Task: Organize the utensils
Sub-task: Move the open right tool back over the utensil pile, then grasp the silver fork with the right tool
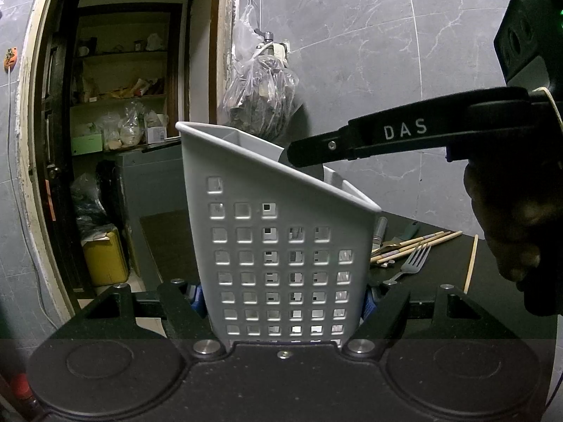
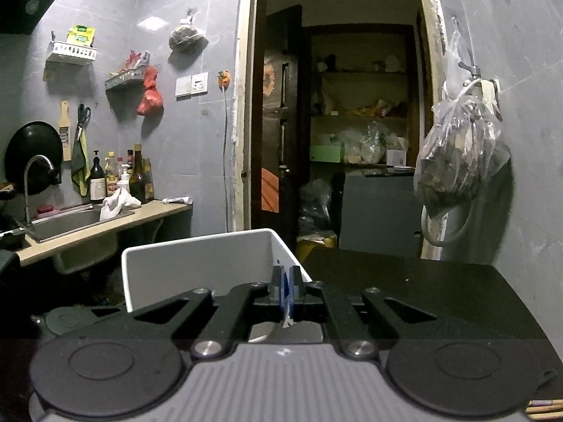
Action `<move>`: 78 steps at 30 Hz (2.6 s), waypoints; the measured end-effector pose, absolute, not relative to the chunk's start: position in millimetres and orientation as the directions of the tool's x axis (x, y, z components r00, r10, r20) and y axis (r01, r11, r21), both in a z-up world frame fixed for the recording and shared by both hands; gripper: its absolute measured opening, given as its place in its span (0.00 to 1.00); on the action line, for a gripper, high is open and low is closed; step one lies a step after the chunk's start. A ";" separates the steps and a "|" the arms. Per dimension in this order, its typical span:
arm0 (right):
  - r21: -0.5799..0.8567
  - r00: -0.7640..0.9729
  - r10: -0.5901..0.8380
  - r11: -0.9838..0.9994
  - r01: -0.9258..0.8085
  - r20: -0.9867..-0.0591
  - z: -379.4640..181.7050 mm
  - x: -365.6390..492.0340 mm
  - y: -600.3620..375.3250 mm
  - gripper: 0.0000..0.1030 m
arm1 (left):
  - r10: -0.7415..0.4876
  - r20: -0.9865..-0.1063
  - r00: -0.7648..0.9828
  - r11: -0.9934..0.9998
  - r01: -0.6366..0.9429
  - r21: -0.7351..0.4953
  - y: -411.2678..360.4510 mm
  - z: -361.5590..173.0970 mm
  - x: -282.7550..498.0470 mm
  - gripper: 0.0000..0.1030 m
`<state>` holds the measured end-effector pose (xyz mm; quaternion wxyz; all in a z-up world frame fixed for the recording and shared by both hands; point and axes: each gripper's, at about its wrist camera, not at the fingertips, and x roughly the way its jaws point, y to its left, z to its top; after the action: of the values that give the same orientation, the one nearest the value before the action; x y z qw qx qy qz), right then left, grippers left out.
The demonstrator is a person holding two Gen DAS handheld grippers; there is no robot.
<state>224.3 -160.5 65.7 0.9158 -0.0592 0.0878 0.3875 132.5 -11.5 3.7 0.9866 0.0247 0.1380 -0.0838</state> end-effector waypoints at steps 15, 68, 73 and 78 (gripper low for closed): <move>-0.017 0.692 0.701 0.700 -0.714 -0.174 69.7 219.9 -170.4 0.27 | -0.159 -0.277 0.948 0.985 0.172 0.026 -11.7 3.6 132.2 0.73; 0.144 0.838 0.266 0.964 -0.224 -0.477 -25.8 244.6 -259.2 1.00 | -0.159 -0.277 0.948 0.985 0.173 0.026 -12.4 3.4 132.1 0.74; 0.098 0.827 0.241 0.970 -0.223 -0.507 -24.9 252.1 -253.9 1.00 | -0.159 -0.277 0.948 0.985 0.173 0.027 -12.2 3.6 131.9 0.74; 0.054 0.820 0.216 0.974 -0.222 -0.531 -25.0 262.4 -250.7 1.00 | -0.159 -0.277 0.948 0.985 0.173 0.027 -12.4 3.3 132.1 0.74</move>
<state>262.4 -250.7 -25.0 0.9538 -0.0050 0.2775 0.1147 132.1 -12.4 3.3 0.9865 0.0254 0.1382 -0.0840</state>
